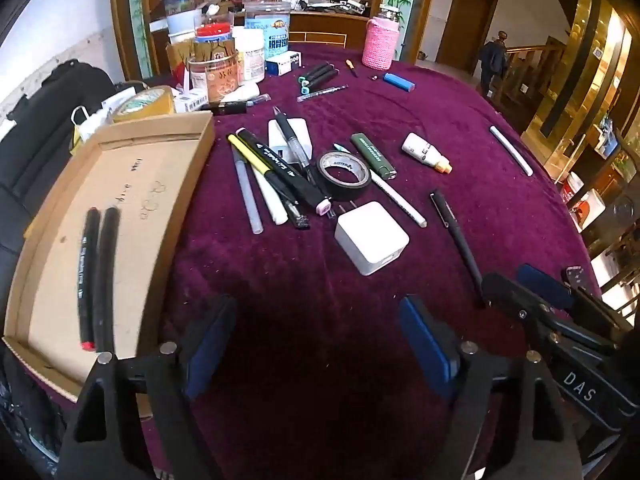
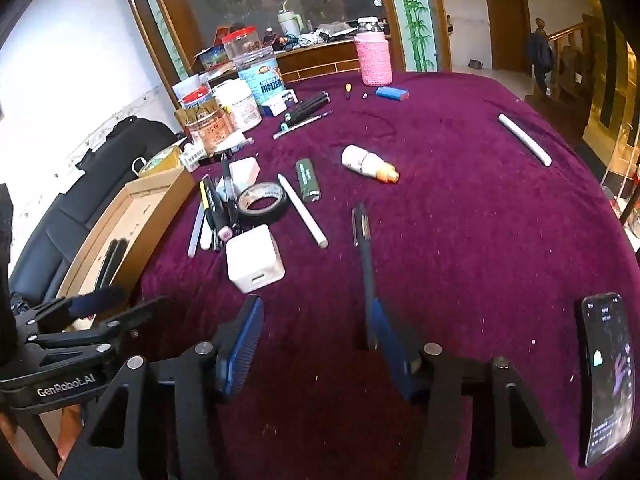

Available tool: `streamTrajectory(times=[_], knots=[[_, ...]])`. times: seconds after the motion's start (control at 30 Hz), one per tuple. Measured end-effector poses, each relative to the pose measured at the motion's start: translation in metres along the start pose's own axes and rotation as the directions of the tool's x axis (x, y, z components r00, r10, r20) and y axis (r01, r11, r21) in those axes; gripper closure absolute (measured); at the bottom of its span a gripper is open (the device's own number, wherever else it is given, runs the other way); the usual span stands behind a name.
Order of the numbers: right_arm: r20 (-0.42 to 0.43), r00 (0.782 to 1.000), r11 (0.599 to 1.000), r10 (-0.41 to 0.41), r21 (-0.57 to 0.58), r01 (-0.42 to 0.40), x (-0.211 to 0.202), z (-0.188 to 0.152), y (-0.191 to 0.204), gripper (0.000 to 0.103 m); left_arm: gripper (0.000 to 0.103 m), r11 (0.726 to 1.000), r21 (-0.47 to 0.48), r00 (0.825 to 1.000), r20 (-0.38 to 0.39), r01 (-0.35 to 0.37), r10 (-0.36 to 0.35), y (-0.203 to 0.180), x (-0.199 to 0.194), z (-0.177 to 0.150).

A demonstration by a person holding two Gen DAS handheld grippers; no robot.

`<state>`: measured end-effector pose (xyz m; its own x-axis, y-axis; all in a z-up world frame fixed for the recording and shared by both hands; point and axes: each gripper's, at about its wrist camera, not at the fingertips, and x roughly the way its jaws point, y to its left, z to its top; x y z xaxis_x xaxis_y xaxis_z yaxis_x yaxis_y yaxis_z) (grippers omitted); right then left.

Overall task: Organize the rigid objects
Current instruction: 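Move the right tool toward the black pen lying on the cloth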

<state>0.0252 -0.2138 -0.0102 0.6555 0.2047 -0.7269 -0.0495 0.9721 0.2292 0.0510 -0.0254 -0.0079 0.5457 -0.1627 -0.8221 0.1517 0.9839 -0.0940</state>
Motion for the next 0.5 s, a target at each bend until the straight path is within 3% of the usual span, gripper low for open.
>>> streamTrajectory(times=[0.5], knots=[[-0.016,0.999,0.999,-0.045,0.003,0.045,0.017,0.013,-0.015,0.042,0.02,1.0,-0.012,0.999,-0.053,-0.004,0.004,-0.006,0.025,0.019]])
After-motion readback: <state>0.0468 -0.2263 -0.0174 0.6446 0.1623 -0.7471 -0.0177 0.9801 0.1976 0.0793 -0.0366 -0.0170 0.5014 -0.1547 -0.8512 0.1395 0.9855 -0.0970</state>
